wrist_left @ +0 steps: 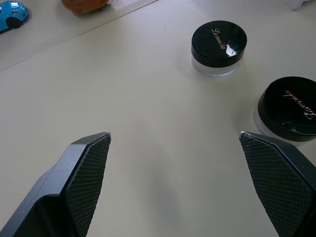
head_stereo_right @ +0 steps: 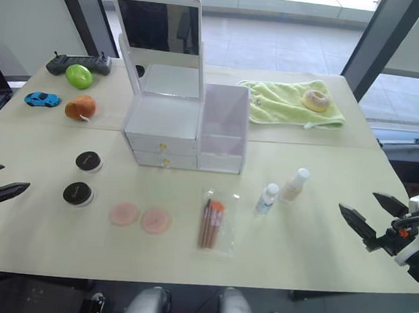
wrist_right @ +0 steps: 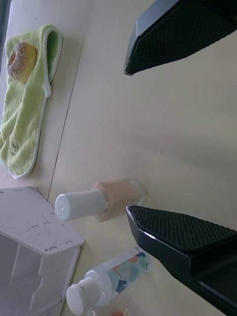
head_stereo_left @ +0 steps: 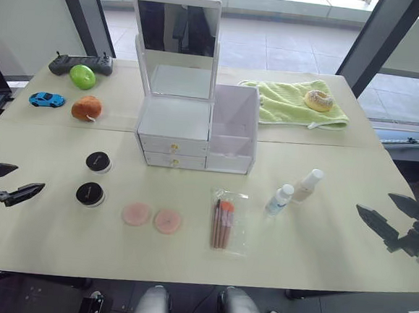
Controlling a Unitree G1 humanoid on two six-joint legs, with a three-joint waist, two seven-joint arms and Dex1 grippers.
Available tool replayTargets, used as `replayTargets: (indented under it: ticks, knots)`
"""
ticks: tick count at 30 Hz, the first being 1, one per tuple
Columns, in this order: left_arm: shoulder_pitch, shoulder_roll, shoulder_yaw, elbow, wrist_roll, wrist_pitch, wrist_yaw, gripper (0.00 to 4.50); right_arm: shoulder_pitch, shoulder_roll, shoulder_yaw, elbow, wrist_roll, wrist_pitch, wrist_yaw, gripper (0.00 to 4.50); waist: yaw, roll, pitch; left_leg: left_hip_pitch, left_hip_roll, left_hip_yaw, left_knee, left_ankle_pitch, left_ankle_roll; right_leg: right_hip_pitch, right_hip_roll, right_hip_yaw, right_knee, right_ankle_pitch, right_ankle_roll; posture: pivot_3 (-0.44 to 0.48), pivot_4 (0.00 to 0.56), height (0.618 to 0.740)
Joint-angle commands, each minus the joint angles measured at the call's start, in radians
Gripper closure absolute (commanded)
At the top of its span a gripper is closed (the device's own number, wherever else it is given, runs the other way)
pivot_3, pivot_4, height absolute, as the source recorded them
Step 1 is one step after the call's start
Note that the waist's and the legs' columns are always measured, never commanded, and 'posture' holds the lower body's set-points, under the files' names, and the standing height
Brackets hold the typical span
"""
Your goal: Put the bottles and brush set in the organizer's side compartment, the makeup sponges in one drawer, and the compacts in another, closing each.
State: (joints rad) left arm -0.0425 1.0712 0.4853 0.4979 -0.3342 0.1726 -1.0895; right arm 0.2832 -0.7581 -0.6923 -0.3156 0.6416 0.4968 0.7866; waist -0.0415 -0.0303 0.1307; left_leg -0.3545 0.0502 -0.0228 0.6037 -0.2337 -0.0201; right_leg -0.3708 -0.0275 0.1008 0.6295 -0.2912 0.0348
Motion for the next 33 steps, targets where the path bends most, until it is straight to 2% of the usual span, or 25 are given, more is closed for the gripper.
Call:
replayTargets:
  ticks: [1,8,11,14,17,19,23,29,33]
  knots:
    - [-0.026,0.015,0.008,0.040,0.017,-0.046,0.013,0.00,-0.009,-0.016,-0.020,-0.009,0.008,0.003,0.005,0.03,0.000,0.000,0.000,0.000,0.000,0.000,0.000,0.000,0.000,0.000,0.000,0.000,0.000,0.000,0.000,0.000,0.150,0.740]
    - [-0.107,0.015,-0.021,0.179,0.031,-0.132,-0.013,0.00,-0.007,-0.017,-0.021,-0.011,0.011,0.006,0.005,0.03,0.000,0.000,0.000,0.000,0.000,0.000,0.000,0.000,0.000,0.000,0.000,0.000,0.000,0.000,0.000,0.000,0.150,0.740]
    - [-0.128,0.002,-0.043,0.144,0.018,-0.137,-0.032,0.00,0.014,-0.026,-0.012,-0.048,0.015,0.036,0.006,0.03,0.002,0.000,0.000,0.000,0.000,0.000,0.000,0.000,0.000,0.000,0.000,-0.001,0.000,0.000,0.000,0.000,0.150,0.740]
    - [-0.100,-0.048,-0.072,-0.064,-0.034,-0.065,-0.052,0.00,0.022,-0.029,-0.006,-0.105,0.041,0.091,-0.013,0.03,0.004,0.000,0.000,0.000,0.000,0.000,0.000,0.000,0.000,0.000,0.000,-0.001,0.000,0.000,0.000,0.000,0.150,0.740]
    - [-0.054,-0.116,-0.141,-0.363,-0.109,0.063,-0.054,0.00,0.024,-0.023,0.007,-0.163,0.053,0.146,-0.046,0.03,0.005,0.000,-0.001,-0.002,0.000,0.000,0.001,0.000,0.000,0.001,-0.001,0.000,0.000,0.000,0.000,0.000,0.150,0.740]
    - [-0.024,-0.140,-0.187,-0.515,-0.145,0.131,-0.058,0.00,0.023,-0.012,0.020,-0.194,0.058,0.174,-0.072,0.03,0.004,0.000,-0.001,-0.007,0.000,0.000,0.001,0.000,0.000,0.002,-0.001,0.000,0.000,0.000,0.000,0.000,0.150,0.740]
    - [-0.006,-0.162,-0.273,-0.770,-0.237,0.262,-0.060,0.00,0.007,0.028,0.067,-0.243,0.042,0.205,-0.159,0.03,-0.003,0.000,-0.001,-0.008,0.001,-0.002,0.002,0.000,0.000,0.001,0.002,0.000,0.000,0.000,0.000,0.000,0.150,0.740]
    - [-0.077,-0.172,-0.309,-0.921,-0.339,0.391,-0.020,0.00,-0.099,0.102,0.108,-0.278,0.070,0.253,-0.310,0.03,-0.002,0.007,0.000,-0.008,-0.001,-0.002,0.004,0.000,0.000,0.001,0.002,0.000,0.000,0.000,0.001,0.000,0.150,0.740]
    - [-0.136,-0.185,-0.356,-0.951,-0.314,0.394,0.005,0.00,-0.163,0.121,0.151,-0.282,0.073,0.280,-0.369,0.03,-0.001,0.007,0.000,-0.009,-0.001,-0.002,0.004,0.000,0.000,0.002,0.003,0.000,0.000,0.000,0.001,0.000,0.150,0.740]
